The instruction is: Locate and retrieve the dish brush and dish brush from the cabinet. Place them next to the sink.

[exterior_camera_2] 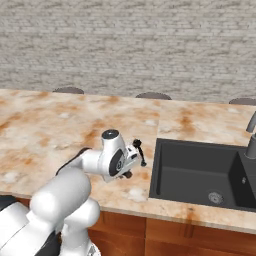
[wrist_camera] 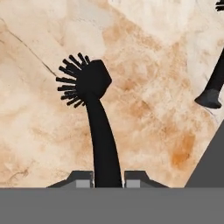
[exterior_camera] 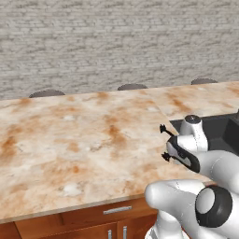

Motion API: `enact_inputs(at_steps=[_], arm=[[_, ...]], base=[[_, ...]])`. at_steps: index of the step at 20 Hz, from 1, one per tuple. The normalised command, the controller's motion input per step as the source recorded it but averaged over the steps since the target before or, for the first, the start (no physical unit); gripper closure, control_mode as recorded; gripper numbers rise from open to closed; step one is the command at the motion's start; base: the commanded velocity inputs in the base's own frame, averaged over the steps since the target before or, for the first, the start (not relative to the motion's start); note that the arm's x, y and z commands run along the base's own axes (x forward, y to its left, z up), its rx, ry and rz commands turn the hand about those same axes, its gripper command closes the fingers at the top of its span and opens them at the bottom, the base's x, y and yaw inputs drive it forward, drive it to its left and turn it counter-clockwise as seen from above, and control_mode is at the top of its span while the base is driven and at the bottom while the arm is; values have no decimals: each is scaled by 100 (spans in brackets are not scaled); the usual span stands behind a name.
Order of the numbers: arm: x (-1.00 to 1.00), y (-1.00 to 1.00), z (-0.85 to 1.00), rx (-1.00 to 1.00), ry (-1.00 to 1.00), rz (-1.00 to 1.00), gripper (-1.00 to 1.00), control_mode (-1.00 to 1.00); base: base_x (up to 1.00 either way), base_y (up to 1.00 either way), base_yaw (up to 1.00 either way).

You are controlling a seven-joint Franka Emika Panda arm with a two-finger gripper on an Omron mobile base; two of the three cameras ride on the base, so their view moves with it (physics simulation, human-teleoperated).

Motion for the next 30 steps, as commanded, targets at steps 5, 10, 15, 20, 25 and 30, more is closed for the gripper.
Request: enact_inputs(at_steps=[5,10,15,20,25,30], arm=[[39,-24,-30,6,0,0,100,-100],[29,-2,-27,6,0,1,100,-100],[10,3,-33,5,1,4,-100,-100],[-5,2,-25,2,4,5,-100,-100],[-13,1,-16,-6,4,4,-100,-100],[-40,9,28,-13,-4,0,-100,-100]], base=[[0,0,0],[0,0,0],[0,0,0],[0,0,0],[0,0,0],[0,0,0]])
